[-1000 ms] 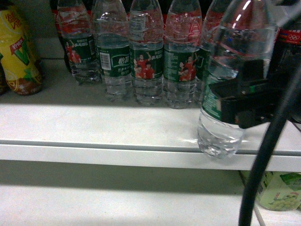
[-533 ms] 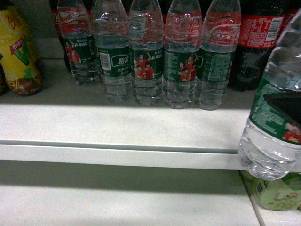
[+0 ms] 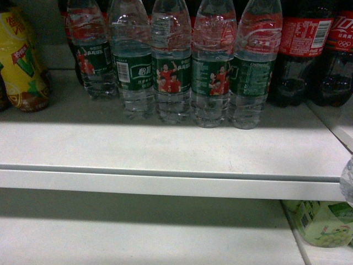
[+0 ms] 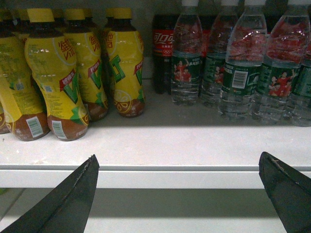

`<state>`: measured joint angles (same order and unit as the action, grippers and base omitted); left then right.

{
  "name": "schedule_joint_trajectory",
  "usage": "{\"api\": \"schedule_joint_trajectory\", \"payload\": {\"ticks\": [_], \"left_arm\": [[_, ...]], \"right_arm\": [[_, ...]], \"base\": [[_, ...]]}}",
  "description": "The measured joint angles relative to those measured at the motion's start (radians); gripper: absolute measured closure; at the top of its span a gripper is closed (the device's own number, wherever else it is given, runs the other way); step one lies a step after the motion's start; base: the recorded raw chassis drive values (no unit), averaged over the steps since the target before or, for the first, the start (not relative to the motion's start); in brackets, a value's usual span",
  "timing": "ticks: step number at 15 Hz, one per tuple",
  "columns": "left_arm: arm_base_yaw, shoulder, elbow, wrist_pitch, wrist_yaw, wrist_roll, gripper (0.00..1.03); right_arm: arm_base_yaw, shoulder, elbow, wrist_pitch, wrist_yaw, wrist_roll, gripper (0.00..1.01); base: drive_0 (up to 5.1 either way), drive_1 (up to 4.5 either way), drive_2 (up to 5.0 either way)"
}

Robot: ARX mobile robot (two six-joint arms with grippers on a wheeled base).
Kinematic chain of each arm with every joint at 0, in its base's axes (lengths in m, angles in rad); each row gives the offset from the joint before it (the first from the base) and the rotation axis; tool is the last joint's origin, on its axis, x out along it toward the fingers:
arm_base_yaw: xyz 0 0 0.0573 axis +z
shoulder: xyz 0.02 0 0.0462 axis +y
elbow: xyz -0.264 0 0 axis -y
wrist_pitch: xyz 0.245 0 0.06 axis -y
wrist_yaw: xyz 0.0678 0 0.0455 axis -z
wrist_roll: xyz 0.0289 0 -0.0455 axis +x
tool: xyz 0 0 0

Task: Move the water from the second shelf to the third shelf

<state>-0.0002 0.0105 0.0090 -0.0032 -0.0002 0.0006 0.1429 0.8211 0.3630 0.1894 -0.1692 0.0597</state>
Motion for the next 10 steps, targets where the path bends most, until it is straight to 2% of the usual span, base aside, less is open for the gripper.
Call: {"api": "schedule_joint_trajectory", "payload": {"ticks": [4, 10], "left_arm": [[0.0, 0.0, 0.0, 0.0, 0.0, 0.0, 0.05], [0.0, 0.0, 0.0, 0.0, 0.0, 0.0, 0.05]], "right_arm": [[0.009, -0.154, -0.006, -0.115, 0.047, -0.017, 0.61], [0.006, -0.196, -0.008, -0.161, 0.101, -0.053, 0.61]], "base": [[0.0, 0.0, 0.0], [0.0, 0.0, 0.0]]}}
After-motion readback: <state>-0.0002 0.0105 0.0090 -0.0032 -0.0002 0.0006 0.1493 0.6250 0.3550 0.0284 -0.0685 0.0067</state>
